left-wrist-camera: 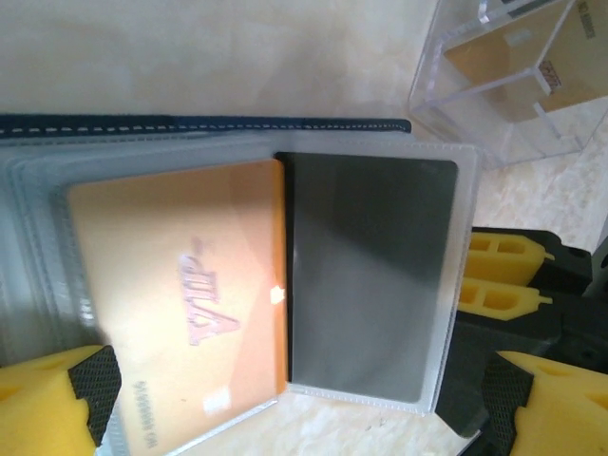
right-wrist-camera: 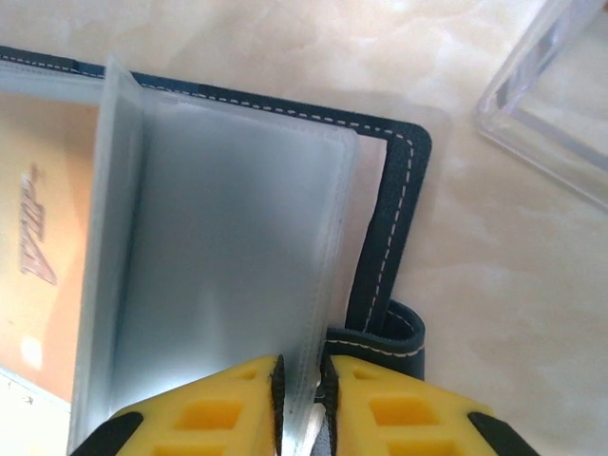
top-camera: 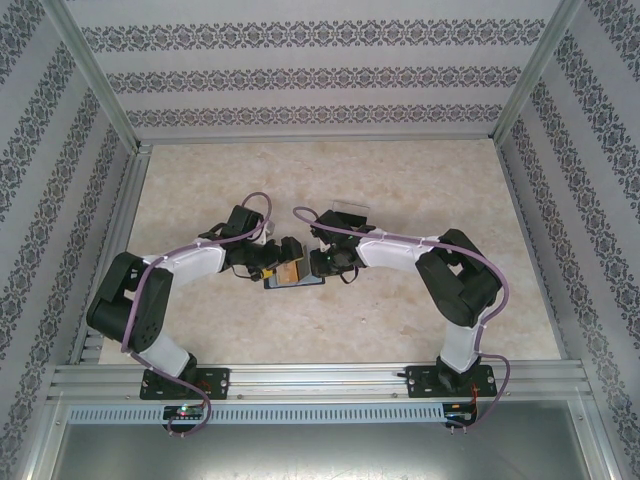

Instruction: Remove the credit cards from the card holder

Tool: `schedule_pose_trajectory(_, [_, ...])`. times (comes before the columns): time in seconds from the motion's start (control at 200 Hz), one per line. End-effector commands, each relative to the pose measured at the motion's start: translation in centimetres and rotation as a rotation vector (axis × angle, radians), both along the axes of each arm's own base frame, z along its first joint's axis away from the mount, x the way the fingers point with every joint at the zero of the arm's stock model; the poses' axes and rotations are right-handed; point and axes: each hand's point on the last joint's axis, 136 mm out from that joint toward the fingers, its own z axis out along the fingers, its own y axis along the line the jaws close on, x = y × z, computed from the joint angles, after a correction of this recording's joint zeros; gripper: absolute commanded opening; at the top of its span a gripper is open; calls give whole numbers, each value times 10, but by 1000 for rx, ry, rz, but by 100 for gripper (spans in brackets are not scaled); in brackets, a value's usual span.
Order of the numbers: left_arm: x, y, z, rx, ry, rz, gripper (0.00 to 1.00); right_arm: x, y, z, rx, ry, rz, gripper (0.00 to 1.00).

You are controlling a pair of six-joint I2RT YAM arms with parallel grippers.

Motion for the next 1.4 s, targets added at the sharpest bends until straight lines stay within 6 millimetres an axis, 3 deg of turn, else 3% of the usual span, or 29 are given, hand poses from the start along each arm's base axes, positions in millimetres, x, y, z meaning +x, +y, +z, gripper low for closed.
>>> schedule_pose_trajectory(0.0, [-1,5,15,55,-46,-22,100,0,-18,10,-57,-40,-49,24])
schedule_pose_trajectory(0.12, [-1,10,21,74,-59,-2,99,9,-18,32,-33,-97,-62,24])
schedule_pose_trajectory(0.335, [3,2,31,22,-69,2,82,13,-1,49,23,-116,-44,20])
schedule_pose_trajectory(0.465, [8,-5,32,-16,-66,4,70,11,12,43,51,-80,-16,18])
schedule_pose_trajectory(0.794, [10,-10,23,-28,-44,-3,62,6,25,29,99,-4,-9,18])
schedule_pose_trajectory(1.094, [11,-21,18,-38,-29,-21,57,6,19,19,87,17,-17,18])
schedule_pose_trajectory(1.244, [9,-11,11,21,-21,-4,50,4,39,27,180,40,13,19])
schedule_pose_trajectory(1.394, [5,2,5,76,-16,19,41,4,52,23,249,95,-10,22])
